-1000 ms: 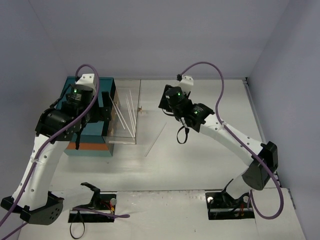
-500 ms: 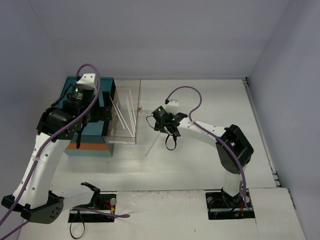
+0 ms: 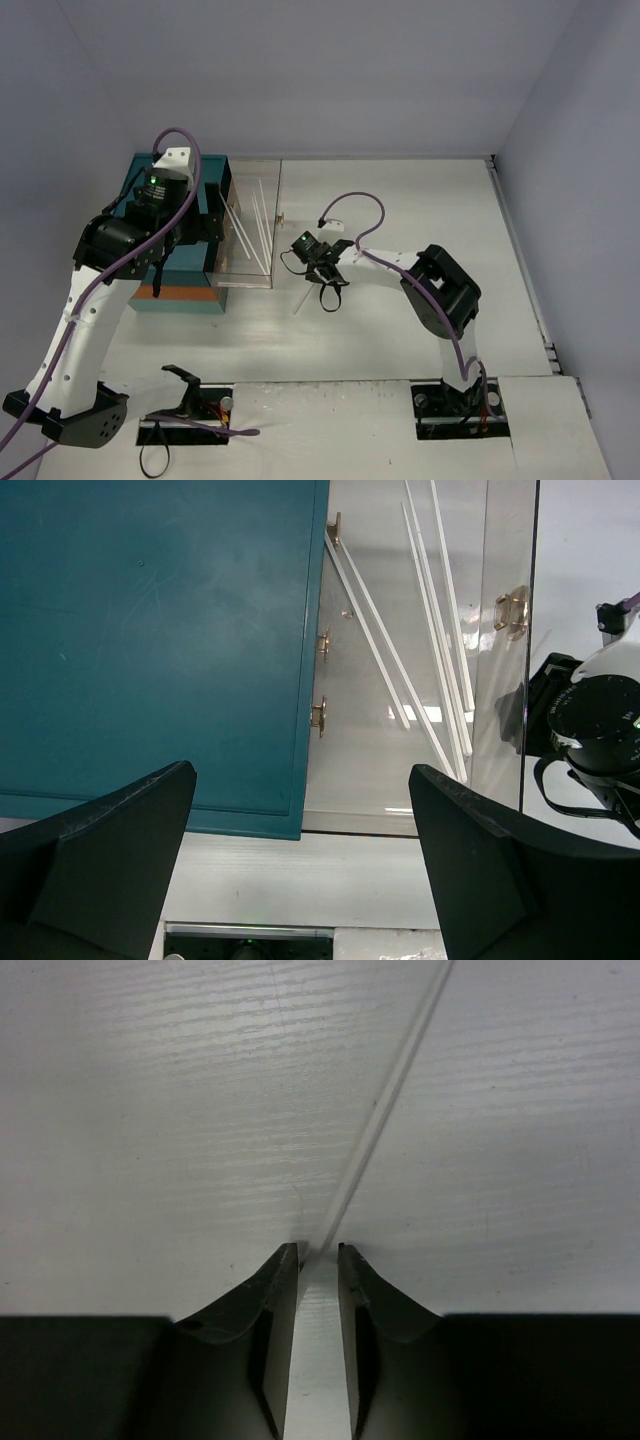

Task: Sort the eating utensils into containers

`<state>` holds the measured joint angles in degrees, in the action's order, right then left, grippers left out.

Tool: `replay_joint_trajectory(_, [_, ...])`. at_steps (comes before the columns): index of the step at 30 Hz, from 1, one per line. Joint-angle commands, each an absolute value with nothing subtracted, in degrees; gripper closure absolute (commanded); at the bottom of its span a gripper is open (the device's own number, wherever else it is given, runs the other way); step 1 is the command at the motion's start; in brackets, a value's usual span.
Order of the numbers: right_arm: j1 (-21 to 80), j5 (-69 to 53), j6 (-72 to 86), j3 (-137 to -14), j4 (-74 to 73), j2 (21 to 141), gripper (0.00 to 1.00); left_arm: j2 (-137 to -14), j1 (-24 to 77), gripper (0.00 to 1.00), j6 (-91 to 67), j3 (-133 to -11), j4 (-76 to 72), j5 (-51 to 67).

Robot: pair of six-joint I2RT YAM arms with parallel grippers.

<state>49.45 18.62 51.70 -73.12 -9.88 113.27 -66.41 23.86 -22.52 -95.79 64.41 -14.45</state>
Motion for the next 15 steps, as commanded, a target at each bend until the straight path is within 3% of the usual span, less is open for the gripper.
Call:
replay_joint_trajectory(1, [48.2, 18.6, 53.6, -67.6, -11.7, 111.4, 0.85, -65.7, 23.4, 0.14, -21.6, -97.0, 62.4, -15.6])
replay_joint_trajectory(5, [45.7, 20.2, 52.0, -62.7, -11.6, 106.8, 1.00, -66.2, 23.4, 0.14, -21.6, -97.6, 62.4, -15.4])
replay_joint_trajectory(10, [41.6, 23.7, 45.9, -59.4, -11.6, 99.2, 1.00, -66.9, 23.4, 0.14, -21.7, -98.4, 62.3, -14.9])
replay_joint_trajectory(15, [39.6, 23.5, 34.1, -64.6, -11.4, 88.6, 1.00, -67.6, 23.4, 0.14, -21.7, -99.3, 62.3, -14.9])
